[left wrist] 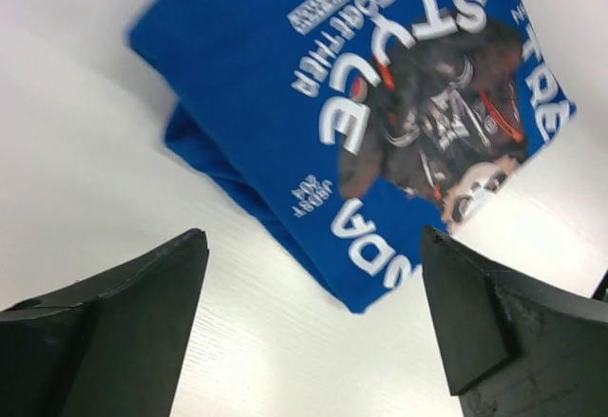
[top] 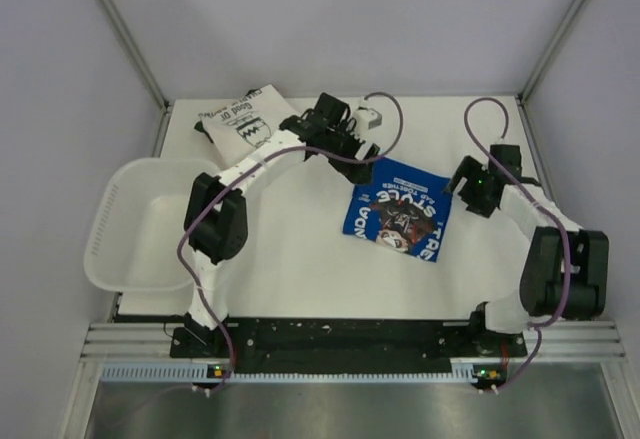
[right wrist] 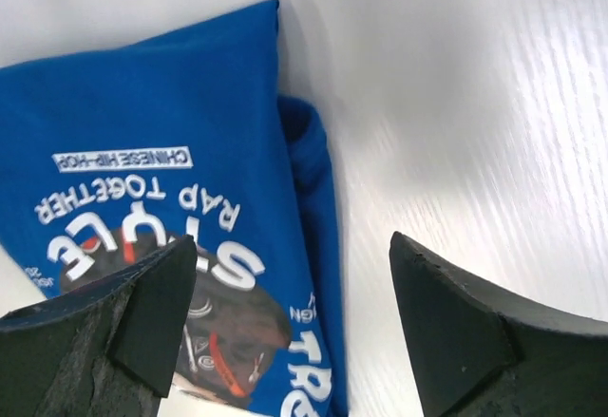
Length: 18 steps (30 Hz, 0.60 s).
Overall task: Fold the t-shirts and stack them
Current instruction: Smooth out wrinkles on the folded tshirt
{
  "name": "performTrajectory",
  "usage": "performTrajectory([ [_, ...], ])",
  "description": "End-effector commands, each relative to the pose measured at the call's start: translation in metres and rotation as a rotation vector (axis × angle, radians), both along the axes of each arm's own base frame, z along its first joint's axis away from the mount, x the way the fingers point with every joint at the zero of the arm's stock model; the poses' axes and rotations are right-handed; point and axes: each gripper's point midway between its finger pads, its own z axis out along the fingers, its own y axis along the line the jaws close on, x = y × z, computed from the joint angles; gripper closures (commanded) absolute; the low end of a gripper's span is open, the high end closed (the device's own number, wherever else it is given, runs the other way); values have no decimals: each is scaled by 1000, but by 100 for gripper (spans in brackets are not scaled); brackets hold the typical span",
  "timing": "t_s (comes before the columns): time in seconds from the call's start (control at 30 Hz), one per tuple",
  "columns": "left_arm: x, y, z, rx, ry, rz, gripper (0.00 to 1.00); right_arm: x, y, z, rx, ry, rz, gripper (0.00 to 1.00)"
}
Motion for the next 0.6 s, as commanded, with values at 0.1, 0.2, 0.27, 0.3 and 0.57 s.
performTrajectory([
  [0.1, 56, -13, -36, -96, 187, 159, 2, 41, 15, -39, 95, 3, 120, 20],
  [0.2, 68, -21, -49, -103, 214, 184, 3, 53, 18, -49, 115, -5, 139, 24],
  [0.27, 74, -23, -61, -86, 229, 207, 4, 56, 26, -54, 155, 3, 159, 30],
  [0.3, 75, -21, -72, -68, 247, 221, 5, 58, 27, -54, 167, 2, 164, 32],
  [0.57, 58, -30, -98, -108, 417, 207, 37, 49, 31, -49, 168, 32, 206, 36],
])
